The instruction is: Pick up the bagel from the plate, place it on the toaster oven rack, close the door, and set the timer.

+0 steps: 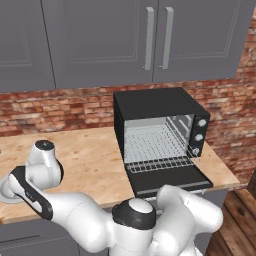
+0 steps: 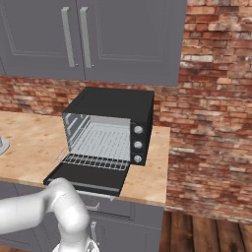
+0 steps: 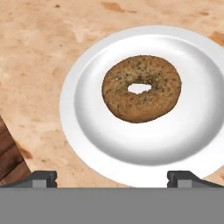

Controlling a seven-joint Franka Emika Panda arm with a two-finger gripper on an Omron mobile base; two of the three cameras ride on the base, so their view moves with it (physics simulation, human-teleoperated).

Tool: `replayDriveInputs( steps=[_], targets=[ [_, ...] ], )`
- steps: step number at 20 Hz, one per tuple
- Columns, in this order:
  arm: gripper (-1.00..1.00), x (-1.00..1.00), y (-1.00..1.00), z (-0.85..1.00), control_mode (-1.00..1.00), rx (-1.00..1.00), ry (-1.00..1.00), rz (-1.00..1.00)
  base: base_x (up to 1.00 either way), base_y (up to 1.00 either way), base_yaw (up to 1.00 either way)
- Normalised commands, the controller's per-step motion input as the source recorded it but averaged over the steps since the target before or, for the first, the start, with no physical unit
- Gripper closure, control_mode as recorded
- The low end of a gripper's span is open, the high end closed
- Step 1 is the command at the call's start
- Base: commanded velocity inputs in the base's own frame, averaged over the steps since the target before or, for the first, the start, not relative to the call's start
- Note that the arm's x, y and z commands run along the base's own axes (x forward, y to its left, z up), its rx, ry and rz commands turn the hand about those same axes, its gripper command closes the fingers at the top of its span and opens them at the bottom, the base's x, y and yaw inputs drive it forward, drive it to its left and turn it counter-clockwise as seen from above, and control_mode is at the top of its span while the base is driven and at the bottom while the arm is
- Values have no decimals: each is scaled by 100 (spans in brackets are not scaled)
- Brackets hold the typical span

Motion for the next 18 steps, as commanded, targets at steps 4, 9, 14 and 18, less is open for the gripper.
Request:
replayDriveInputs(
  steps=[4,9,14,18],
  targets=[
    [-100,0,10,-10,-100,-3,4,-1,0,0,0],
    [-100,1,3,-7,-100,-2,2,-2,0,0,0],
    [-100,3,0,0,-100,-2,0,-6,0,0,0],
    [-100,10,0,-6,-100,-2,0,-8,0,0,0]
  ],
)
